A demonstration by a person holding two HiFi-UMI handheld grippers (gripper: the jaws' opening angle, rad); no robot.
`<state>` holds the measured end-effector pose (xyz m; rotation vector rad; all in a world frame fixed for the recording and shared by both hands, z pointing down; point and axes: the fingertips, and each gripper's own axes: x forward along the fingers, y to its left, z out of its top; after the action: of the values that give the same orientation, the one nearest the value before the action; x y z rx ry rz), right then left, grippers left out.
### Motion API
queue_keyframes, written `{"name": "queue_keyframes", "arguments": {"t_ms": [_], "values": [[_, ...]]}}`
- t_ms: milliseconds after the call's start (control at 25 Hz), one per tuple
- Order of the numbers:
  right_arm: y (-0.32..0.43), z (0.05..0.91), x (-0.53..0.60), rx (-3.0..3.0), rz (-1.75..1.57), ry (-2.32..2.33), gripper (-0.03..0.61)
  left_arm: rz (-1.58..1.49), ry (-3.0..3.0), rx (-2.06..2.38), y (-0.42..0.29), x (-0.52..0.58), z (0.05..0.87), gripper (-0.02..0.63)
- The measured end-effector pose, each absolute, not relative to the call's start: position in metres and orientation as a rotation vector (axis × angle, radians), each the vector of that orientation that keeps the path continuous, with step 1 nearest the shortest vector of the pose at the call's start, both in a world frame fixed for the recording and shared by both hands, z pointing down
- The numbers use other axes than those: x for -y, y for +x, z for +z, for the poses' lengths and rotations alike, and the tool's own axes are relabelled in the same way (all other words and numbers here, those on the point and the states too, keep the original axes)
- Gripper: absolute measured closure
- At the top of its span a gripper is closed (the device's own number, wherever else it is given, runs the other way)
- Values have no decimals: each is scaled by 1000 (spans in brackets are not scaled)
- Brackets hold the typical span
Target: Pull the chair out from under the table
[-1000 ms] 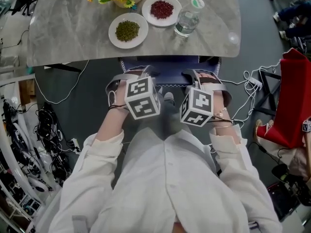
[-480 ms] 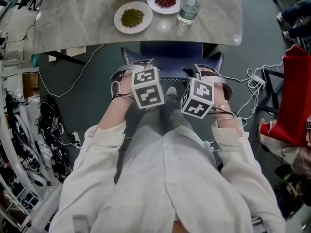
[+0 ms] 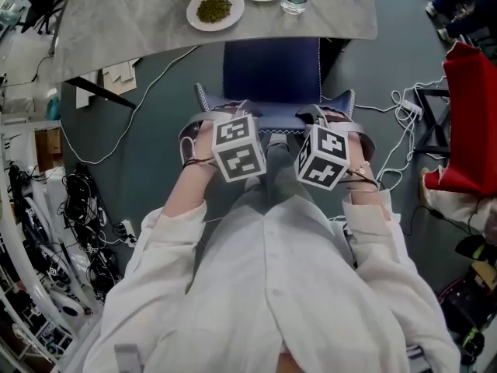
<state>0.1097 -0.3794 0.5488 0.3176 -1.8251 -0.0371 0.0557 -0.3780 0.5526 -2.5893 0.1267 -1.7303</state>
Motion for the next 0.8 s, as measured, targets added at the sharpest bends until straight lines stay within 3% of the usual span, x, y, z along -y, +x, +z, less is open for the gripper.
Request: {"name": "queue_keyframes", "arguments": {"t_ms": [800], "values": [[82,552,177,1819,51,384,462,-1736,-2562,54,28,179,556,483]]}}
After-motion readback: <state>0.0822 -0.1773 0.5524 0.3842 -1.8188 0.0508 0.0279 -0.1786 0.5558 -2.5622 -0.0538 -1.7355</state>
